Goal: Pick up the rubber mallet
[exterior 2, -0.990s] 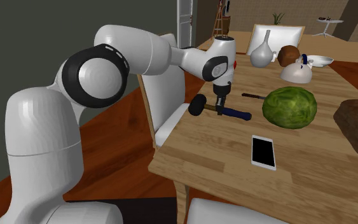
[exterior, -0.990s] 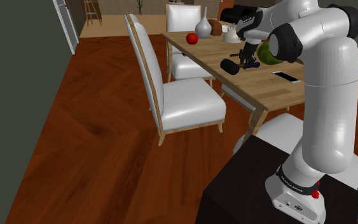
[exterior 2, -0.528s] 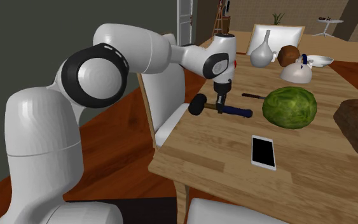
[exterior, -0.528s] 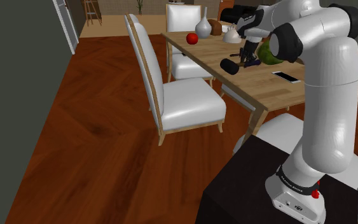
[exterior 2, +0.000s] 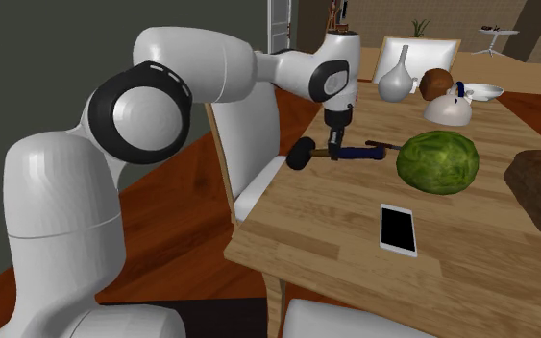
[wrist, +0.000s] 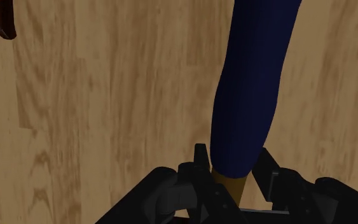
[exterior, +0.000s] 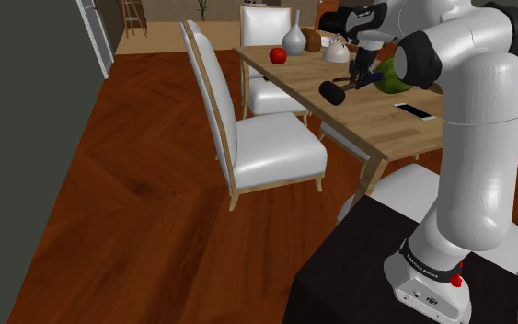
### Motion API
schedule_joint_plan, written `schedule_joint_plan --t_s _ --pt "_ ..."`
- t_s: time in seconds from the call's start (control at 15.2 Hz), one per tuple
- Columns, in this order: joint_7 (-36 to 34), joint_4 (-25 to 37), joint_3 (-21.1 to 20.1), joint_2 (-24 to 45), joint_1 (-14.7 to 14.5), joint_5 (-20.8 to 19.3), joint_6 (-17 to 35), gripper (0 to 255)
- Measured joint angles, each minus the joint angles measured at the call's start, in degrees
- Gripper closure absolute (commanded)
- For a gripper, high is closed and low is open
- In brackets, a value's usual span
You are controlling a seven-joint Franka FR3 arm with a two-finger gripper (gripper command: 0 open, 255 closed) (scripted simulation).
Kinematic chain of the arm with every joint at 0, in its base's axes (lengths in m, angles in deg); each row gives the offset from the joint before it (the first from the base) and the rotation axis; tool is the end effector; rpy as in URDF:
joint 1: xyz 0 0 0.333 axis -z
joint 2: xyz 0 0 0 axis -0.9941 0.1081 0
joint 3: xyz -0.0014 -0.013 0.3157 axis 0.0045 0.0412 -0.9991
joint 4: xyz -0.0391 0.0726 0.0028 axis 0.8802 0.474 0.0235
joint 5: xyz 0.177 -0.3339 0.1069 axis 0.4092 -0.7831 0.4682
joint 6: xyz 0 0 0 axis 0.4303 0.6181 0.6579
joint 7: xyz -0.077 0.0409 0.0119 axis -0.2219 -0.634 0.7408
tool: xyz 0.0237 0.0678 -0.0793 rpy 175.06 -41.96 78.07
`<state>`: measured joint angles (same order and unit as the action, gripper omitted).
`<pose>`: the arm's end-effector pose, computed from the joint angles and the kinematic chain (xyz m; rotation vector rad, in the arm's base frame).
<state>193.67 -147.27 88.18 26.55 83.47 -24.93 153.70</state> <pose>0.4863 -0.4559 0.5138 2.4807 1.5924 0.0606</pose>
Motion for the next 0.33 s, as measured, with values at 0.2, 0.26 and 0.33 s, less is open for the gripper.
schedule_joint_plan --t_s 0.2,0.26,0.33 --pt "-0.4 2.4 0.1 -0.1 0.4 -0.3 -2.3 255" --pt "-0.4 3.5 0.1 0.1 0.8 -0.2 -3.3 255" --pt "-0.5 3.7 0.2 -0.1 0.7 -0.4 -3.6 255"
